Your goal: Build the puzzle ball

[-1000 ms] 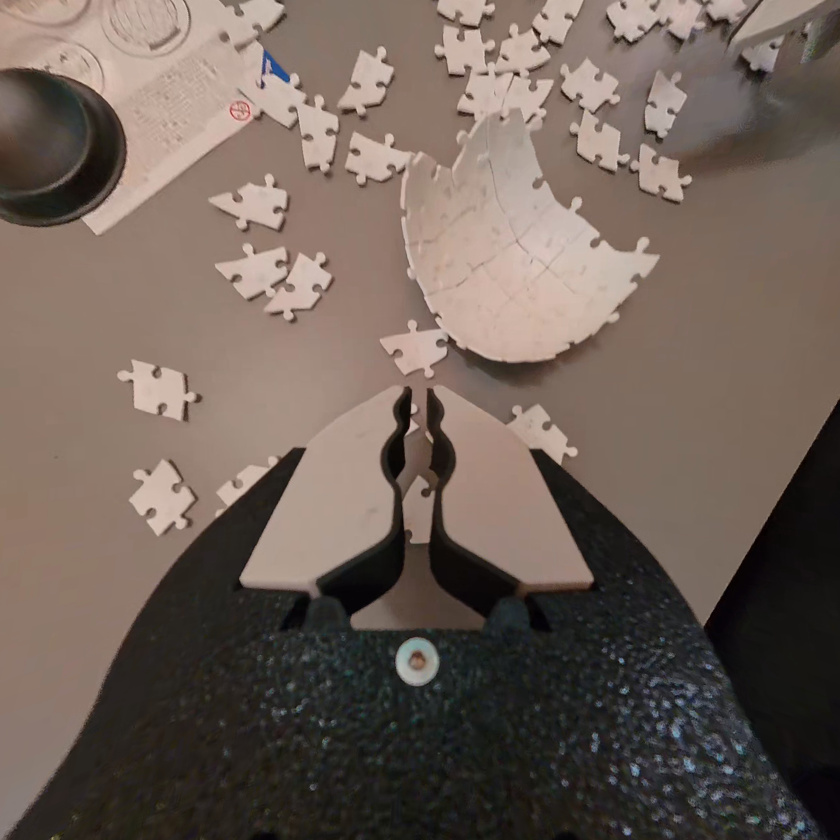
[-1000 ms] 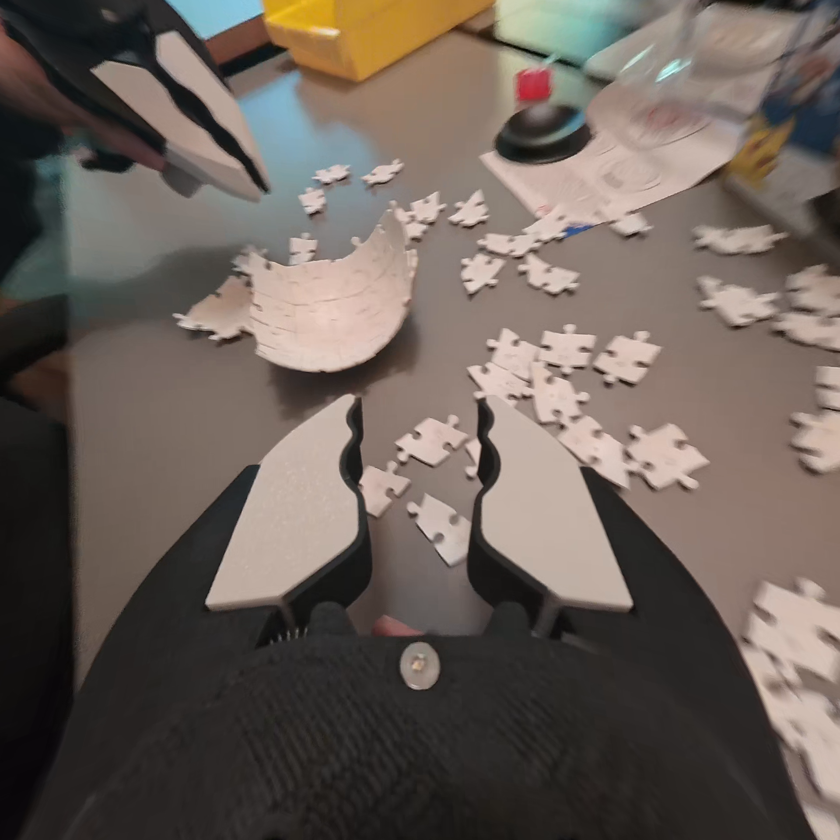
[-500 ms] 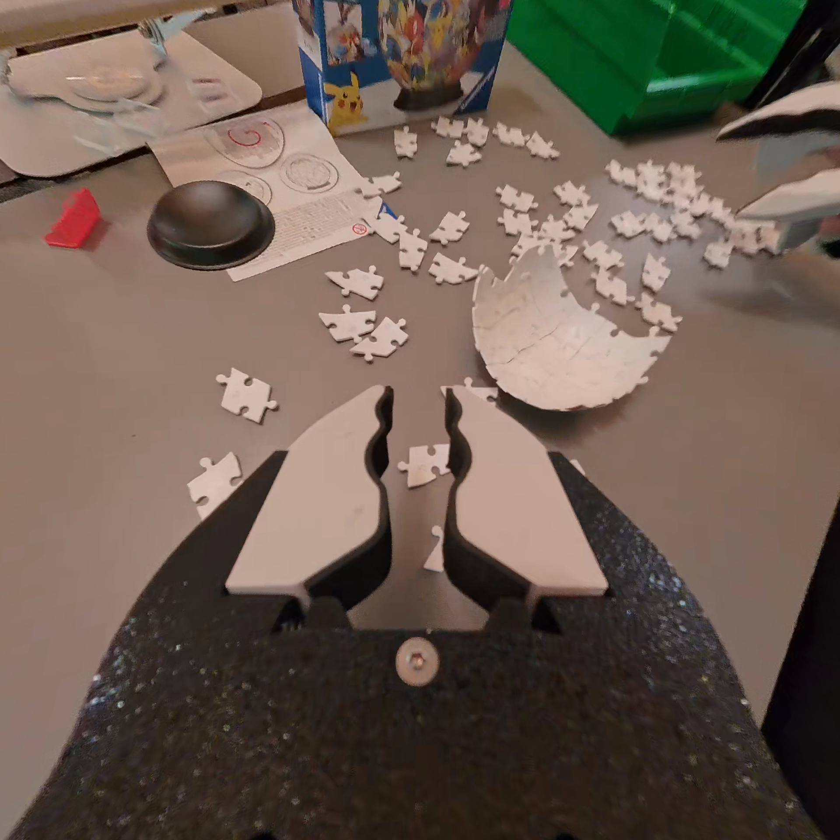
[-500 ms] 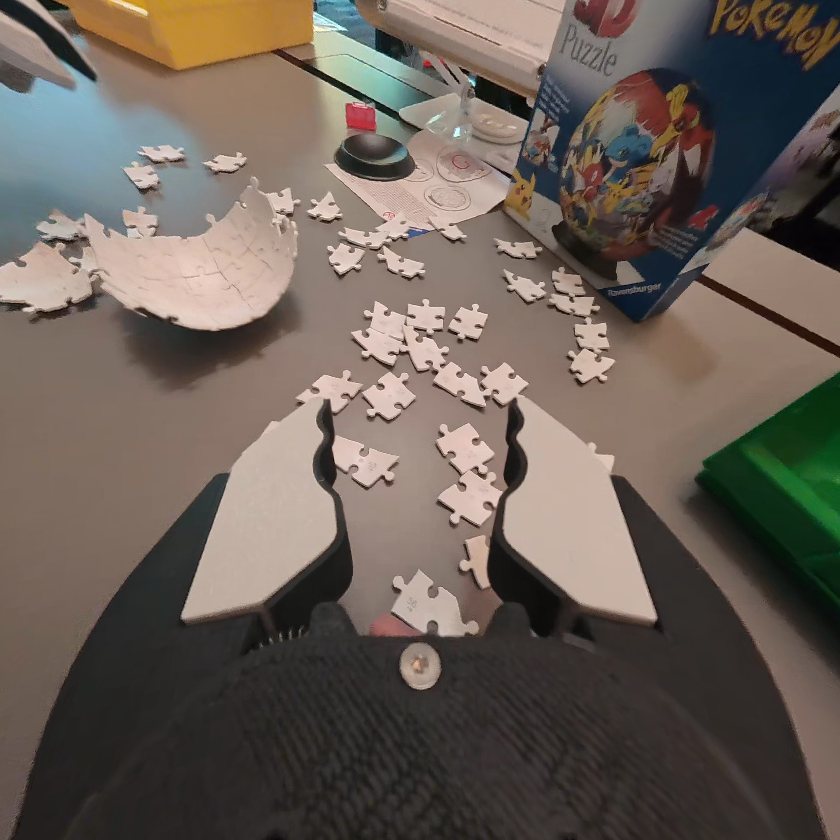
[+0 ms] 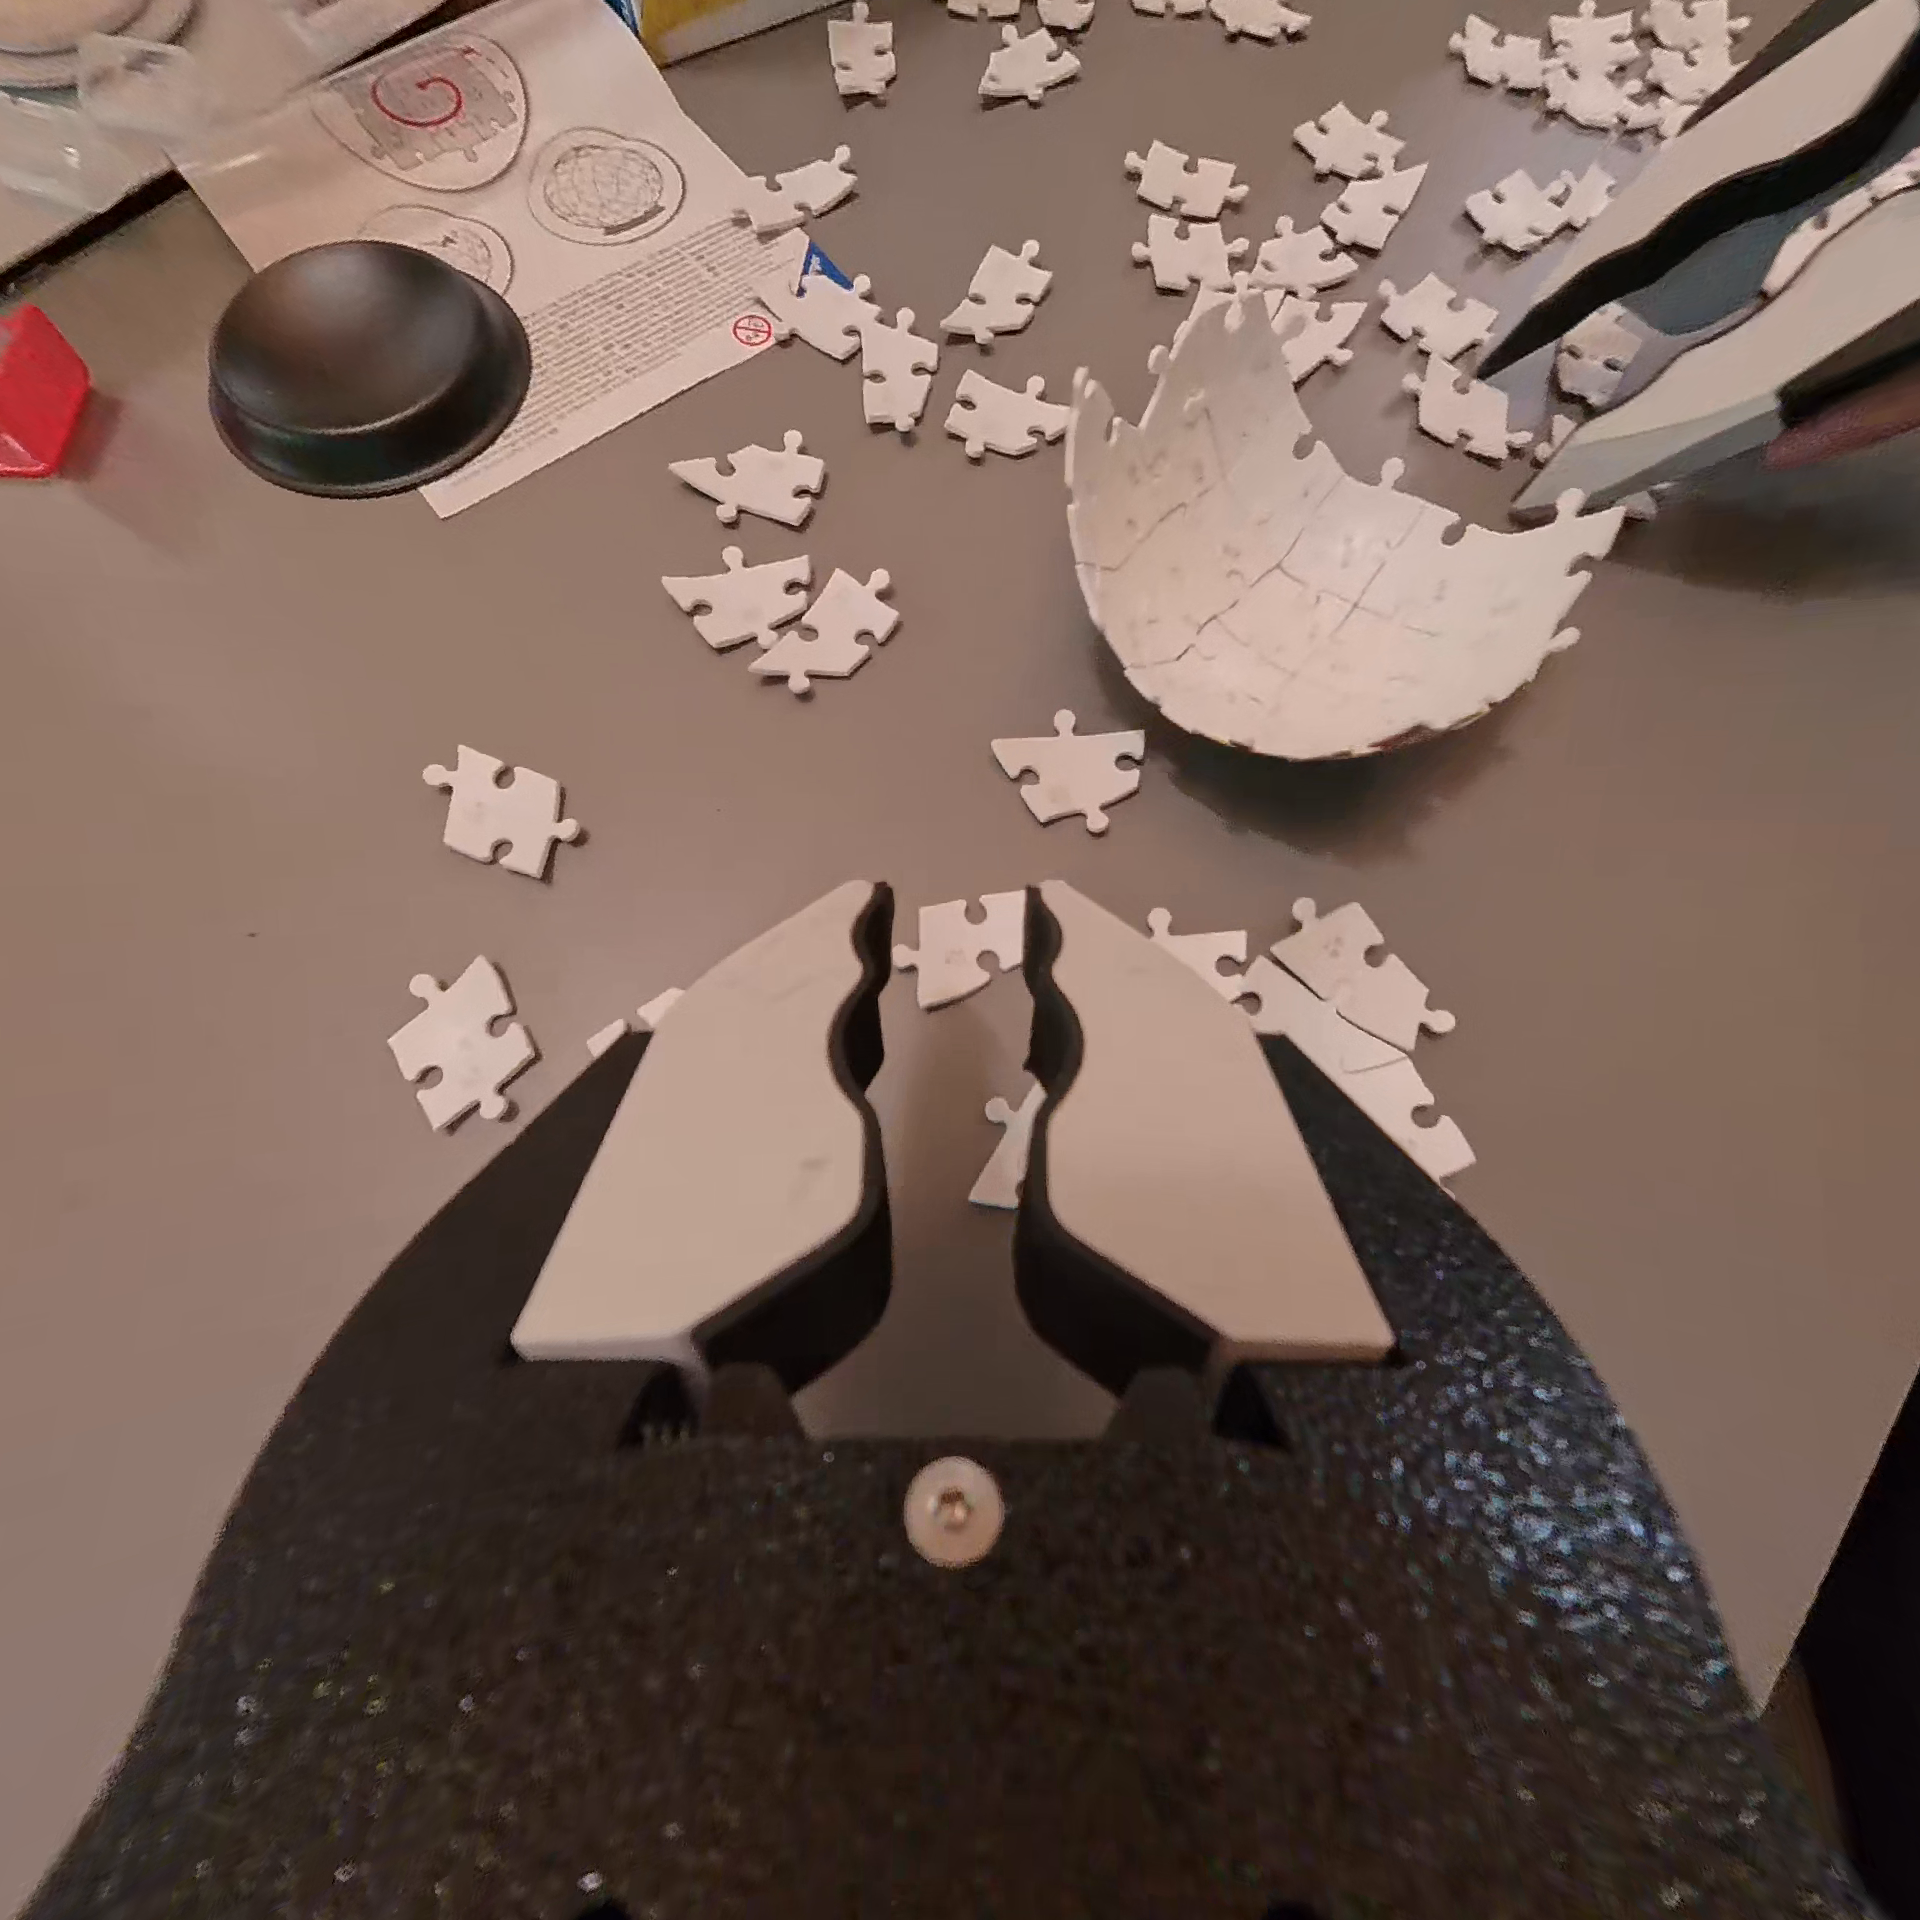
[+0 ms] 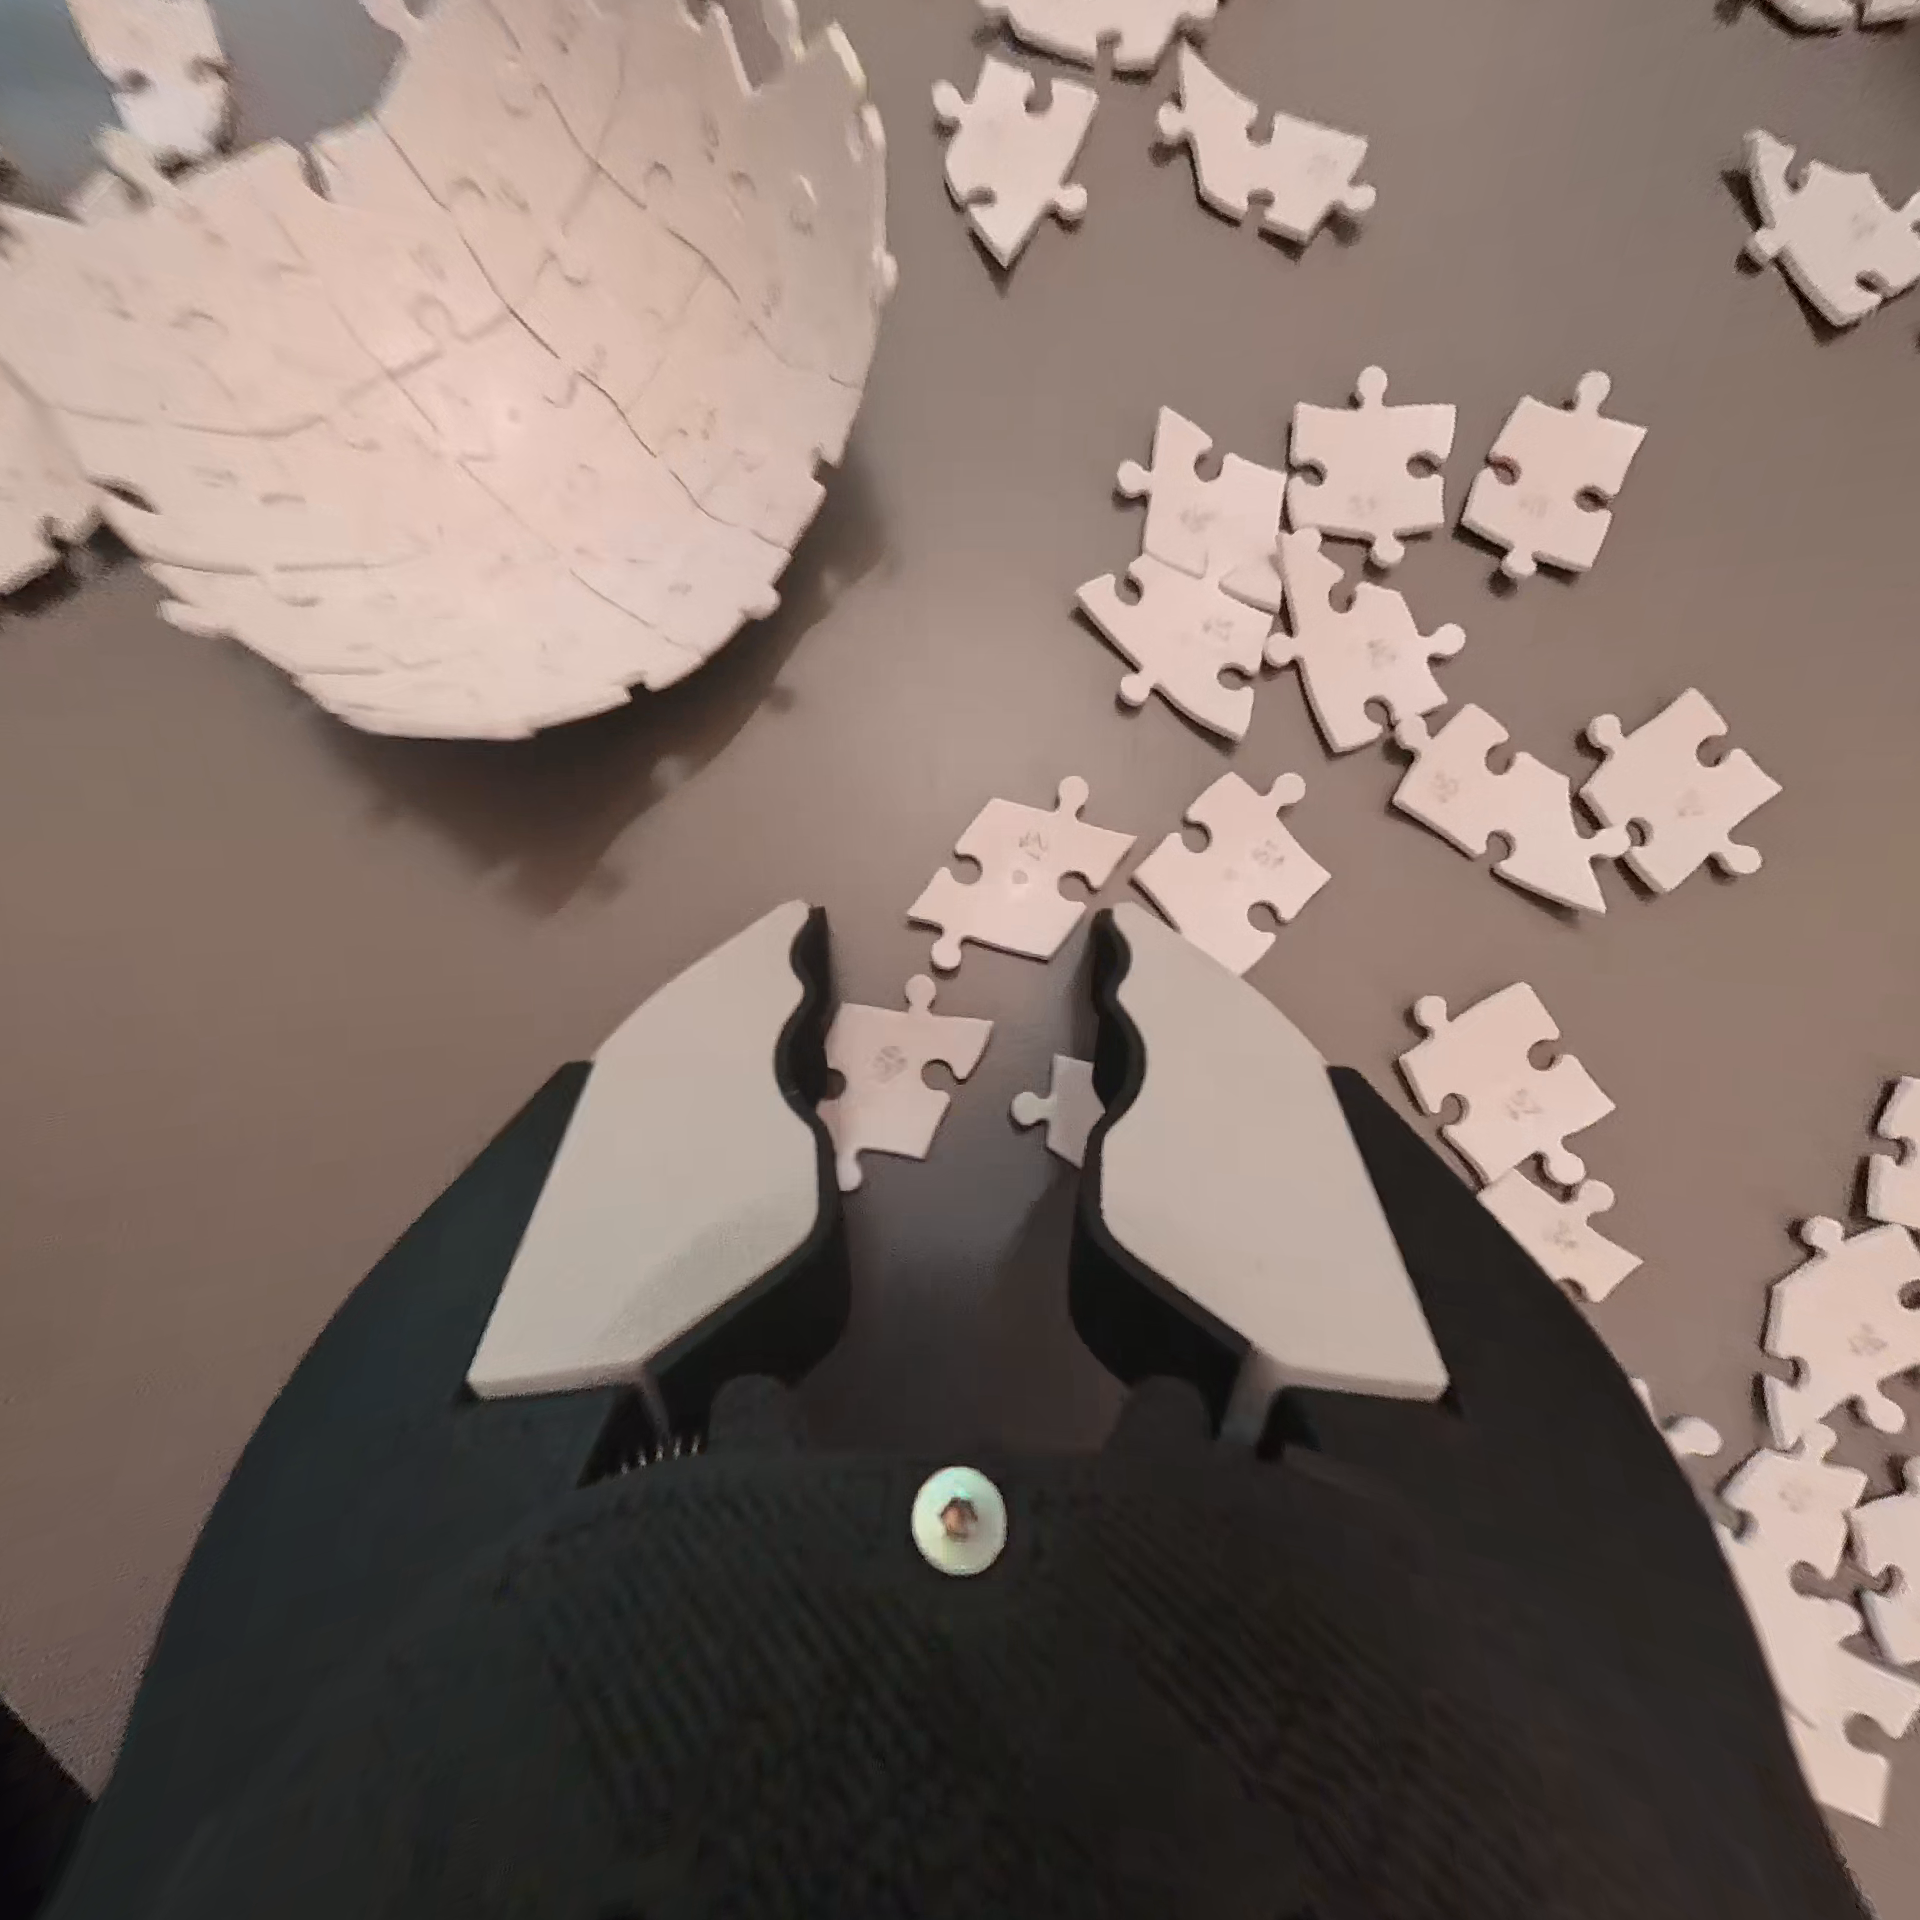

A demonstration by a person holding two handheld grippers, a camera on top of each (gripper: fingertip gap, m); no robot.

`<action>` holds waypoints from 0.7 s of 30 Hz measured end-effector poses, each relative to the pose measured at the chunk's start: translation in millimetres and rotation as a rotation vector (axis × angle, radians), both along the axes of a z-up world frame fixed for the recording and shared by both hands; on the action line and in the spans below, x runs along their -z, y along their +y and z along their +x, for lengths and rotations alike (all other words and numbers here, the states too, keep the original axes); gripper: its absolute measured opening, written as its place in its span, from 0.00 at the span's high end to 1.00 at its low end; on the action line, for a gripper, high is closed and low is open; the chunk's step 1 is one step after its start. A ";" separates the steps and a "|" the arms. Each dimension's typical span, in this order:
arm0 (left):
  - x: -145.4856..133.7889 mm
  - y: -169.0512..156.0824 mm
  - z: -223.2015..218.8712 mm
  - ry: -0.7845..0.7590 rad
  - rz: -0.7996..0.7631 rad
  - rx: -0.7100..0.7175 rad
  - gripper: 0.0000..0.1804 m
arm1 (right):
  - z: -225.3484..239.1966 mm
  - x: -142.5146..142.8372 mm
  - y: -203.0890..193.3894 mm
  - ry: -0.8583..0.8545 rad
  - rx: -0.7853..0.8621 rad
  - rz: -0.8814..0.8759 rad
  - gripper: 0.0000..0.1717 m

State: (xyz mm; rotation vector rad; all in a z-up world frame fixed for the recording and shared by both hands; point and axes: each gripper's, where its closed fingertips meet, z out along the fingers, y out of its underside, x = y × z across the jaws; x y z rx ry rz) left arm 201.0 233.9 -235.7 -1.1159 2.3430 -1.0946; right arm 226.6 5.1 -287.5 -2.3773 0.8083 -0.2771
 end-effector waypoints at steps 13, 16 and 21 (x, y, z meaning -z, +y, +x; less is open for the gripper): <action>0.3 -16.4 -4.2 0.024 -0.040 0.049 0.87 | 2.3 -1.5 0.7 -0.035 -0.049 -0.008 0.81; -8.6 -24.4 -5.2 0.014 -0.075 0.058 0.87 | 0.8 -8.7 0.7 -0.086 -0.073 -0.011 0.81; -43.6 -61.1 -2.5 0.010 -0.223 0.092 0.87 | 3.2 -75.7 15.4 -0.396 -0.160 0.046 0.81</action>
